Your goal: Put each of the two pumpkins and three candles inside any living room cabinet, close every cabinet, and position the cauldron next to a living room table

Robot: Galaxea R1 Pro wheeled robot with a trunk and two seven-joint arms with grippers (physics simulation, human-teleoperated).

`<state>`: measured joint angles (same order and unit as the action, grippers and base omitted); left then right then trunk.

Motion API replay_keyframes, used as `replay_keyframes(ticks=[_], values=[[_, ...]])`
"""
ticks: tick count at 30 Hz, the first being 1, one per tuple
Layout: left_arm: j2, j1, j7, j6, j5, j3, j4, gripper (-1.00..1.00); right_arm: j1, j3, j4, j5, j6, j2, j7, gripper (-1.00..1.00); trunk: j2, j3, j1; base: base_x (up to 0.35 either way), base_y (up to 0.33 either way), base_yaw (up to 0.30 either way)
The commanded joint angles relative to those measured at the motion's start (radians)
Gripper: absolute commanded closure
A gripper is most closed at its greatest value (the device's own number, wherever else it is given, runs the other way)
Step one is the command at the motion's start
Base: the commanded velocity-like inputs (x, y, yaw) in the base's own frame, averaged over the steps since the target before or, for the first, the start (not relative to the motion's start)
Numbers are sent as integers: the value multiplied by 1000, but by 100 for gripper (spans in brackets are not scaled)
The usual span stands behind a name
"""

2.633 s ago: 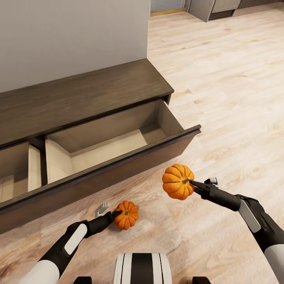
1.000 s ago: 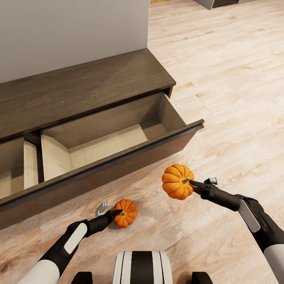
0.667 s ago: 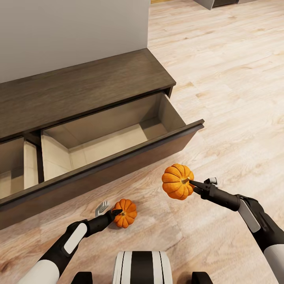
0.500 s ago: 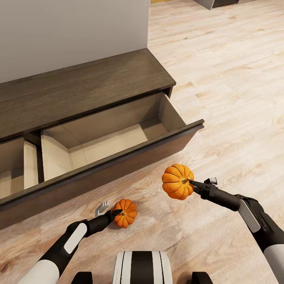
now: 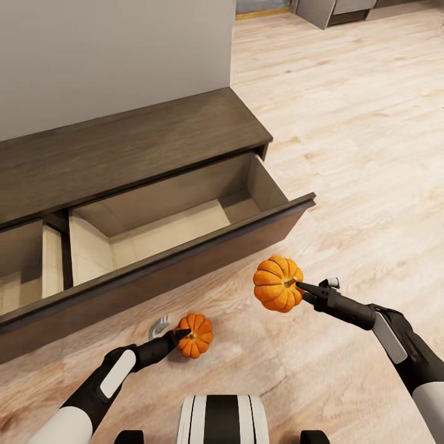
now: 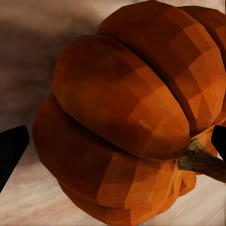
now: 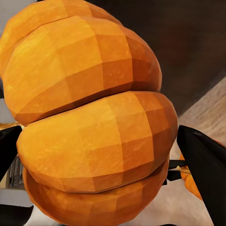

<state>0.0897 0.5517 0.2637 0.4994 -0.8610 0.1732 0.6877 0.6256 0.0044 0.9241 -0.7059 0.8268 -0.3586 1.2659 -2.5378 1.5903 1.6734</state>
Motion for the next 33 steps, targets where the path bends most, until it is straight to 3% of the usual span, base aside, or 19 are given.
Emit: replay_keyframes(ticks=[1, 7, 12, 21, 33], values=[[1, 0, -1, 2, -3, 3, 1, 100, 0, 0, -1, -3, 6, 0, 0, 100, 0, -3, -1, 0, 0, 0], [0, 0, -1, 6, -2, 7, -1, 100, 0, 0, -3, -4, 6, 0, 0, 100, 1, -27, -3, 0, 0, 0], [-4, 0, -5, 18, 15, 39, -2, 100, 0, 1, -4, -4, 6, 0, 0, 100, 3, -46, -5, 0, 0, 0], [-6, 0, -1, 20, 20, 50, 9, 100, 0, 0, -4, -4, 7, 0, 0, 100, 3, -46, -5, -29, 0, 0], [-5, 0, -1, 19, 20, 51, 12, 100, 0, 0, -4, -4, 8, 0, 0, 100, 3, -46, -5, -319, 0, 0]])
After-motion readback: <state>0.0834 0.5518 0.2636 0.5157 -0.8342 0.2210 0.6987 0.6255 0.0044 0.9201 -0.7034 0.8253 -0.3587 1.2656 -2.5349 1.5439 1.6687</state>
